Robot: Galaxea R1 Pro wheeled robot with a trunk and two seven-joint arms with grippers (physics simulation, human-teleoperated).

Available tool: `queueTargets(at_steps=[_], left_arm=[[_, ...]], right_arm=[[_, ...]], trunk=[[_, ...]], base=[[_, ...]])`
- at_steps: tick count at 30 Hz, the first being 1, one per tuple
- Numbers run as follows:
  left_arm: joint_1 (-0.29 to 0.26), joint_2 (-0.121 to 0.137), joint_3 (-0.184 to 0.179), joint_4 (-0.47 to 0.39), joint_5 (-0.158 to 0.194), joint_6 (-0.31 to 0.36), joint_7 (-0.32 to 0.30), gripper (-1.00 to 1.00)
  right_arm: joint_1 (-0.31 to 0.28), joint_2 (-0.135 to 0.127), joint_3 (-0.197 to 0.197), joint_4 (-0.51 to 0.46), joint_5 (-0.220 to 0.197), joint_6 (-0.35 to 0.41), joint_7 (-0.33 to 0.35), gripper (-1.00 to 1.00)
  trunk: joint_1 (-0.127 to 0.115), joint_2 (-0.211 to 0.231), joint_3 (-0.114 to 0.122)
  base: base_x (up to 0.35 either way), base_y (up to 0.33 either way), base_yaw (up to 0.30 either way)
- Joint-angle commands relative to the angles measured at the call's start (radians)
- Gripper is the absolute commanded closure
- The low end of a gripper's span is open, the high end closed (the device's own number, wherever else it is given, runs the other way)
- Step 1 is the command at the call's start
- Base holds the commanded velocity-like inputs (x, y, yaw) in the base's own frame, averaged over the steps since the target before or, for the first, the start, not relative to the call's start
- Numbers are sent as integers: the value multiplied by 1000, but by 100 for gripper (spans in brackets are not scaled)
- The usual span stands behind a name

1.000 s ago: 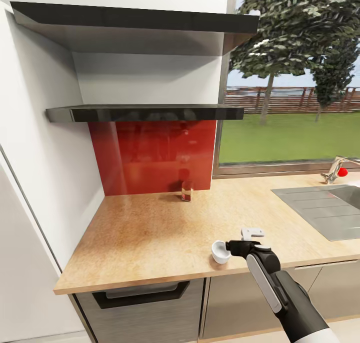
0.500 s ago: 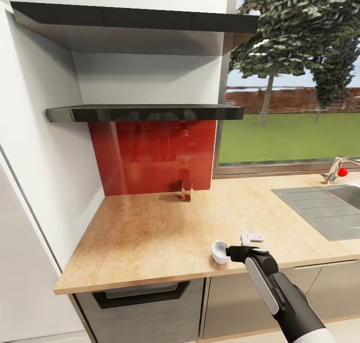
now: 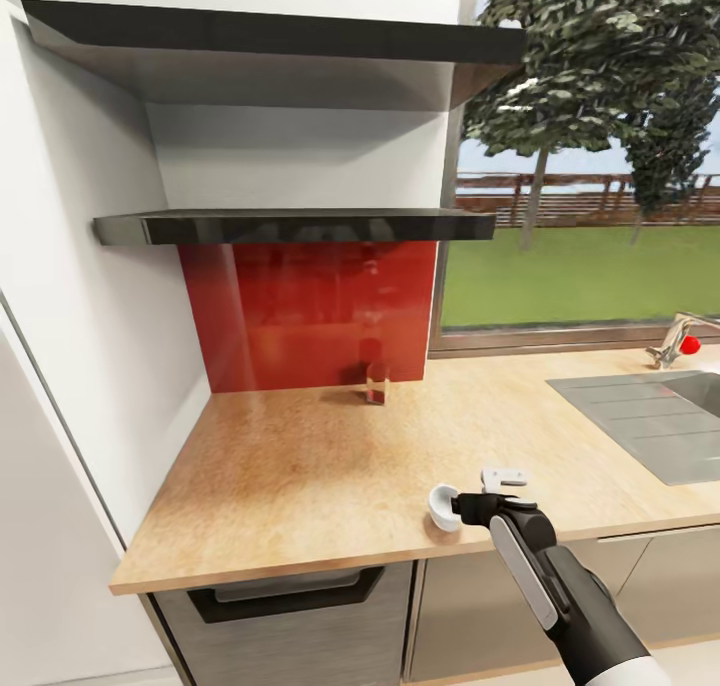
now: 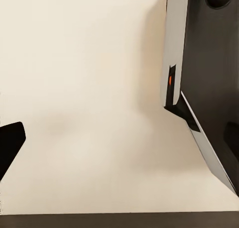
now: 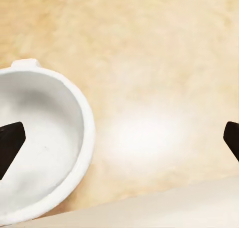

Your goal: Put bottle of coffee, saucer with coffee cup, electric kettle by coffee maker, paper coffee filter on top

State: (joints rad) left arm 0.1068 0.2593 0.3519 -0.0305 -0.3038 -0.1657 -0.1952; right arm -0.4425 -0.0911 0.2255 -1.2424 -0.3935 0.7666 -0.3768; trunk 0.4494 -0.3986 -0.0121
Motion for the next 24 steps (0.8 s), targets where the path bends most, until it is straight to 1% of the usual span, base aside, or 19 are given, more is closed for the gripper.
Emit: queueTargets(at_steps=[1, 17, 24], left_arm=[[1, 0, 9, -2, -9, -1, -4, -100], [1, 0, 9, -2, -9, -1, -4, -100], [1, 0, 9, -2, -9, -1, -3, -100]], right_arm=[[-1, -1, 3, 1, -11, 2, -11, -100], [-1, -1, 4, 10, -11, 2, -10, -100], [-1, 0, 6, 50, -14, 2, -10, -100]], trunk=[[1, -2, -1], [1, -2, -1], [1, -2, -1]], base=[[43, 53, 0], [10, 10, 0], [37, 29, 0]])
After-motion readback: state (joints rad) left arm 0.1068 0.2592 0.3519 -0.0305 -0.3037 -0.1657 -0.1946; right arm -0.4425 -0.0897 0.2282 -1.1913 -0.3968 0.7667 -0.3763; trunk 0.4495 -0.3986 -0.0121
